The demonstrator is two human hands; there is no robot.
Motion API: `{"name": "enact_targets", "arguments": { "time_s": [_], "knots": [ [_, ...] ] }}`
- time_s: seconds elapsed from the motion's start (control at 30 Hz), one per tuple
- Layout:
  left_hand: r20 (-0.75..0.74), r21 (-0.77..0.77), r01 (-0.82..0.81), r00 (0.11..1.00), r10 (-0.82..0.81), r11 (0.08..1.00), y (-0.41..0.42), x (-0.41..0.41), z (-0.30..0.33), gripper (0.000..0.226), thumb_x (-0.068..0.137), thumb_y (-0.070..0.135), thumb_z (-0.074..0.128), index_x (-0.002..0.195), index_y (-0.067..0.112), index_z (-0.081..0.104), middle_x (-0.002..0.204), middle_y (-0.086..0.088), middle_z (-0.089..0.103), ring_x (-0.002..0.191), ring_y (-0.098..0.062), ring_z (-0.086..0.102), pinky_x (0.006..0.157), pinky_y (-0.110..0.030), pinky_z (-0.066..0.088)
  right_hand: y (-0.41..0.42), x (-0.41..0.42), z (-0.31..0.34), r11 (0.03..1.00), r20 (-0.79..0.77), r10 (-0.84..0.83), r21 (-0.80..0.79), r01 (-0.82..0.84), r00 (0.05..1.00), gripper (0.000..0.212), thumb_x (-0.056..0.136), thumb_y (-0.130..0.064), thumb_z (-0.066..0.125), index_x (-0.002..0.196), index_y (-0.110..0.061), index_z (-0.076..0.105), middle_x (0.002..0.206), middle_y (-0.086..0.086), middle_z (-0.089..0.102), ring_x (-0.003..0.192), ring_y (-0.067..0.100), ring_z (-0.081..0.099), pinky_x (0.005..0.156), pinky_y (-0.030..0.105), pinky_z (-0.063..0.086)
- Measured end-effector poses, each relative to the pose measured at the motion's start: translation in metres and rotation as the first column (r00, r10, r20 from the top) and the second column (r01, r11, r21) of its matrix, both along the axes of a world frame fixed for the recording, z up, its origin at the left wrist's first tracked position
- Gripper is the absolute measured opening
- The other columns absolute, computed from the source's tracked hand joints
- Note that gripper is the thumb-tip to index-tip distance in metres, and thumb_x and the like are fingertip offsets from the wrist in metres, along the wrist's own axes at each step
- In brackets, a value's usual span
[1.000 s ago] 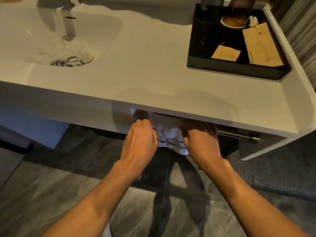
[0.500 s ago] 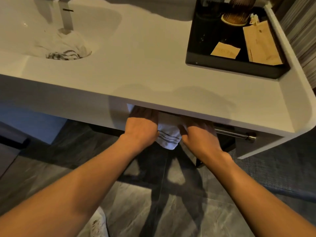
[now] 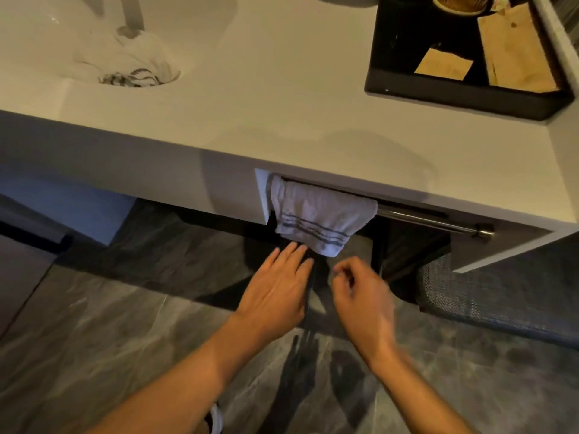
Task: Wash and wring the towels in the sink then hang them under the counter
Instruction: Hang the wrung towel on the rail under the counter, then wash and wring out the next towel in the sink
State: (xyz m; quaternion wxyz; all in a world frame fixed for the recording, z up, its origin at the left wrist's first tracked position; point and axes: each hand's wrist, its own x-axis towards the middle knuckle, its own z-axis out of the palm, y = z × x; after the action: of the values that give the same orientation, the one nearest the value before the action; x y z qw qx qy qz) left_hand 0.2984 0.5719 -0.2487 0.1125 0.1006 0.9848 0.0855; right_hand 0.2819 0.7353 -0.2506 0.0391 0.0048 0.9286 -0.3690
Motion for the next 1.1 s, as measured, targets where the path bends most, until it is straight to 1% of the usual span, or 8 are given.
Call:
{"name": "enact_targets", "arguments": {
  "time_s": [0.1,0.17,0.27,0.37,0.5,0.7,0.9,1.1],
  "knots": [
    [0.301,0.084,-0.088,0.952,0.059,0.993,0.000,0.034,-0.005,0.047,0.086,0.025,0.045,0.130,0.020,0.060,0.139,-0.005,0.057,0.133,-0.026,0.050,0.109,-0.035,0.038,-0.011,0.049,-0.017,0.987,0.453,-0.005,-0.142,0.078,0.892,0.023,0.091,-0.011,0.063,0.076,-0.029,0.067,0.081,0.001,0.075,0.074,0.016,0.068,0.070,0.024,0.054],
    [0.366,0.180,-0.123,0.929,0.049,0.976,-0.012,0.061,0.012,0.040,0.087,0.027,0.047,0.121,0.024,0.067,0.123,0.001,0.067,0.115,-0.020,0.061,0.098,-0.031,0.045,-0.019,0.080,0.007,0.990,0.543,0.044,-0.136,0.037,0.838,0.027,0.091,-0.007,0.062,0.077,-0.030,0.068,0.083,0.000,0.075,0.071,0.009,0.066,0.061,0.008,0.048],
    [0.426,0.219,-0.175,0.902,0.068,0.960,-0.044,0.083,0.047,0.032,0.090,0.028,0.048,0.114,0.030,0.069,0.115,0.007,0.069,0.104,-0.011,0.063,0.092,-0.027,0.050,-0.039,0.098,0.055,0.983,0.574,0.137,-0.176,-0.042,0.808,0.033,0.091,-0.003,0.059,0.075,-0.030,0.069,0.081,-0.001,0.075,0.070,0.009,0.066,0.069,0.022,0.058],
    [0.415,0.218,-0.216,0.903,0.110,0.952,-0.088,0.078,0.108,0.042,0.080,0.035,0.037,0.105,0.028,0.069,0.110,0.005,0.069,0.104,-0.018,0.066,0.088,-0.033,0.052,-0.076,0.079,0.130,0.975,0.464,0.187,-0.195,-0.107,0.866,0.032,0.088,-0.009,0.058,0.071,-0.035,0.069,0.075,-0.006,0.073,0.069,0.005,0.066,0.075,0.029,0.058],
    [0.247,0.173,-0.147,0.964,0.101,0.974,-0.156,0.045,0.208,0.031,0.084,0.030,0.046,0.106,0.025,0.068,0.109,0.000,0.067,0.100,-0.025,0.066,0.084,-0.041,0.054,-0.153,0.011,0.226,0.946,0.226,0.299,-0.199,-0.257,0.927,0.026,0.090,-0.008,0.055,0.084,-0.028,0.069,0.077,-0.010,0.072,0.072,0.000,0.065,0.074,0.024,0.052],
    [0.091,0.111,-0.164,0.984,0.155,0.980,-0.293,-0.023,0.323,0.025,0.095,0.022,0.049,0.114,0.018,0.065,0.117,-0.005,0.065,0.103,-0.025,0.061,0.082,-0.038,0.050,-0.266,-0.081,0.343,0.963,-0.048,0.253,-0.085,-0.256,0.966,0.021,0.091,-0.016,0.053,0.104,-0.022,0.067,0.083,0.001,0.069,0.079,0.023,0.065,0.071,0.037,0.053],
    [-0.018,0.211,-0.327,0.941,0.338,0.921,-0.388,-0.063,0.369,0.029,0.095,0.022,0.046,0.113,0.022,0.068,0.118,-0.001,0.068,0.096,-0.019,0.062,0.078,-0.033,0.051,-0.329,-0.124,0.372,0.971,-0.095,0.238,0.005,-0.239,0.966,0.027,0.094,-0.020,0.051,0.117,-0.019,0.064,0.099,0.001,0.069,0.084,0.019,0.063,0.072,0.032,0.052],
    [0.119,0.221,-0.467,0.884,0.451,0.856,-0.455,-0.090,0.328,0.028,0.094,0.022,0.046,0.109,0.023,0.070,0.119,-0.001,0.068,0.099,-0.021,0.064,0.085,-0.036,0.055,-0.380,-0.173,0.330,0.948,0.029,0.283,0.142,-0.285,0.959,0.019,0.092,-0.024,0.053,0.107,-0.019,0.065,0.093,0.001,0.068,0.076,0.017,0.061,0.062,0.028,0.046]
  ]
}}
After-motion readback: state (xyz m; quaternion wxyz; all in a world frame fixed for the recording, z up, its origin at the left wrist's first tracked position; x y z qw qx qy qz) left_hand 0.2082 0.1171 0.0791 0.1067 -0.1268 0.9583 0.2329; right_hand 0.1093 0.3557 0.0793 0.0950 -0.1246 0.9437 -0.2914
